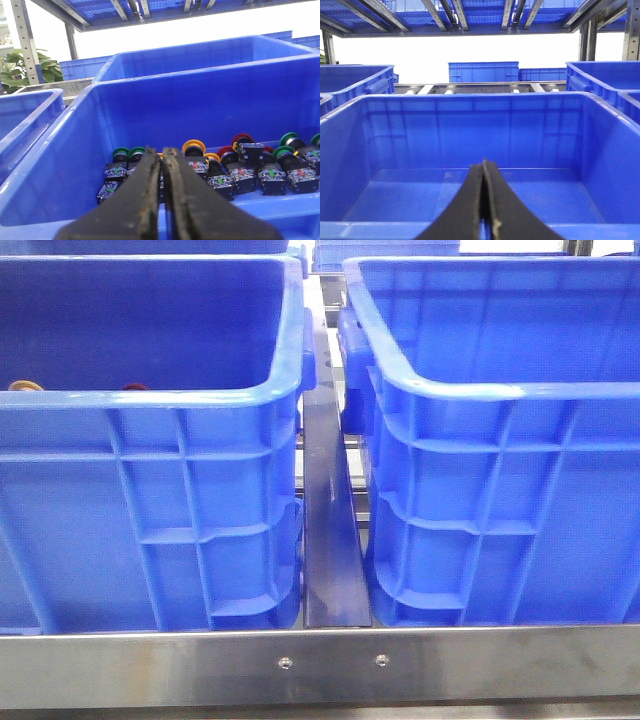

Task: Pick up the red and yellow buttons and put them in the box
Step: 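Move the left gripper down over the buttons in the left-arm bin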

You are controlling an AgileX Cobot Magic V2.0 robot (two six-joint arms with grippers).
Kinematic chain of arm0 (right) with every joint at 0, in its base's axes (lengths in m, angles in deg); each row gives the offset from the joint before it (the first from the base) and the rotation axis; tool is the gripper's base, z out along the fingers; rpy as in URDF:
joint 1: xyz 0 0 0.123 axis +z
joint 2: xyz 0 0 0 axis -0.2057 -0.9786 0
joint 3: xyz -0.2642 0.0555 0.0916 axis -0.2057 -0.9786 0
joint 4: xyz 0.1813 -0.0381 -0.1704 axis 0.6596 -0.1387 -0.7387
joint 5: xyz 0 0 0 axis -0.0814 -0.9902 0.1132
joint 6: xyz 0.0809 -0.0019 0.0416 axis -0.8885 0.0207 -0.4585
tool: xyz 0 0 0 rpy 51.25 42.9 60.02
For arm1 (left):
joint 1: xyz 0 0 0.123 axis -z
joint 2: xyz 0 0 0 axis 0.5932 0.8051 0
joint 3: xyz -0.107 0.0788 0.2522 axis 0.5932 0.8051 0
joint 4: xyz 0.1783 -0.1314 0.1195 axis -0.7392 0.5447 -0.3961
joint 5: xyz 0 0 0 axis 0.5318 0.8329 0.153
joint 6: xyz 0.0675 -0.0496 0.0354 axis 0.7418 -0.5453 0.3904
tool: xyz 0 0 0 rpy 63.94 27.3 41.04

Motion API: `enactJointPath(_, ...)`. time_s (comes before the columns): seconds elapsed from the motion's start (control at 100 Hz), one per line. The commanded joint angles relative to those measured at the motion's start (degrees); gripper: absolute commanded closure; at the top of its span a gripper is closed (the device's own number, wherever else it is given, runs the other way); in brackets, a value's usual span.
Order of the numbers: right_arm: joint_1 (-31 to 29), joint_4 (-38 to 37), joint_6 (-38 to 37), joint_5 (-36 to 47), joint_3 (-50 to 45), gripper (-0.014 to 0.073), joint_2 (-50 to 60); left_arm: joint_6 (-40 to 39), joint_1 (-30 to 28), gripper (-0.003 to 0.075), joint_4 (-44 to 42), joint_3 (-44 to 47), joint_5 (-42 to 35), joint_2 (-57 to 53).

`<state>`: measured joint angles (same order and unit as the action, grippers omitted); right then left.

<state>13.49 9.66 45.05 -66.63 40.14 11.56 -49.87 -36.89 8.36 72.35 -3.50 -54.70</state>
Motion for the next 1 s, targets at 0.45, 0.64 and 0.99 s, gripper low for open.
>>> enactJointPath(0.45,0.0,-0.5,0.1,5.0,1.1,0.0662,1.4,-0.7,0.3,0.0739,2.3,-1.2,-2.9,-1.7)
enactJointPath(0.64,0.0,-0.5,0.1,5.0,1.1,0.0662,1.4,-0.7,0.3,0.0739,2.5,-12.8,8.4,1.9)
enactJointPath(0.99,0.0,-0.5,0.1,5.0,1.1,0.0662,1.4,-0.7,0.3,0.0739,2.6,-40.7,32.0,22.8)
